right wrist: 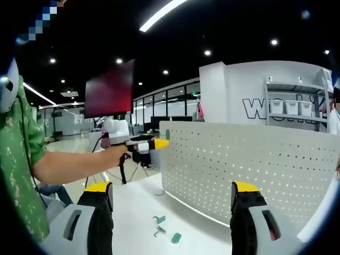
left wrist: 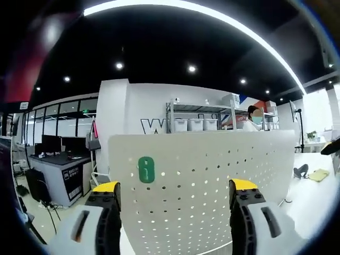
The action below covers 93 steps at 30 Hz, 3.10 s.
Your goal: Insert the hook assembly into the mounting plate slot until the hook locks in place.
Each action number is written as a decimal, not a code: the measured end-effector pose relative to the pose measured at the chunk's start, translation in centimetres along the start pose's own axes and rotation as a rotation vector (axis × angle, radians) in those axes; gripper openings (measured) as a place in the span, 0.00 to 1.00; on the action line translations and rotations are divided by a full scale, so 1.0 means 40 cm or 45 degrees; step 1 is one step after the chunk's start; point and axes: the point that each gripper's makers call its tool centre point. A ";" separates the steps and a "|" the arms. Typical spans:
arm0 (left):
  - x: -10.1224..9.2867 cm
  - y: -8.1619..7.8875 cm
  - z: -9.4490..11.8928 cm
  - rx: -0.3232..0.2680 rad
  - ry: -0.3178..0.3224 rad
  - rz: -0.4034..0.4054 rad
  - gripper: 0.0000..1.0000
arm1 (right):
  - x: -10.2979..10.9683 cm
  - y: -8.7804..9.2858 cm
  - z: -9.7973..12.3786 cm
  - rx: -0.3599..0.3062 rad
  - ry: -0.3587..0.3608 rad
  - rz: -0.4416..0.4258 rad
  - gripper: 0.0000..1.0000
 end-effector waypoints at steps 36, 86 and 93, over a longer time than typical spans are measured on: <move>-0.077 0.071 0.204 0.060 0.061 0.048 0.79 | 0.043 0.003 0.030 -0.001 -0.013 0.008 0.93; -0.184 0.158 0.325 0.173 0.192 0.066 0.72 | 0.067 0.101 0.029 0.101 -0.020 -0.030 0.87; -0.189 0.160 0.327 0.176 0.198 0.067 0.71 | 0.061 0.145 0.002 0.143 -0.046 -0.043 0.80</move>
Point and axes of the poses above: the point that each gripper's makers call its tool centre point, and the gripper's own axes: z roughly backward along the fingers, x roughly to its left, y roughly out of its underside, and after that the axes turned 4 degrees about z, right-handed
